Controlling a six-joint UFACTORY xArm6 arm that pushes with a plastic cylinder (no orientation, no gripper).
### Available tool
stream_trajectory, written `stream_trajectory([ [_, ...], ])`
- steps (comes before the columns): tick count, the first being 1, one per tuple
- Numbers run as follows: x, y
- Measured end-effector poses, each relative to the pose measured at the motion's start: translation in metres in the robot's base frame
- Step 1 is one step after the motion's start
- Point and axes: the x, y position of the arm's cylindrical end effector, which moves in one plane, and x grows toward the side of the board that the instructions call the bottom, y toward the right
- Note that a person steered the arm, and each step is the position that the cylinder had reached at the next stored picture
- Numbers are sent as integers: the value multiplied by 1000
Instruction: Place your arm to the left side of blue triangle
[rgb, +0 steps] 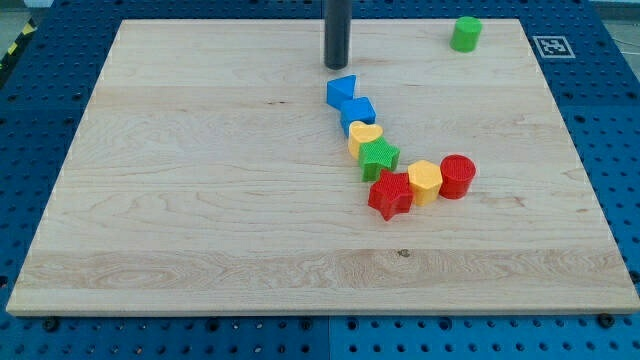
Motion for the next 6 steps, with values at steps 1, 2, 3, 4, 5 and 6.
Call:
stream_trajectory([
  [1, 5, -19],
  [2, 27, -30],
  [3, 54, -32],
  [4, 76, -32],
  [5, 76, -32],
  [6, 76, -32],
])
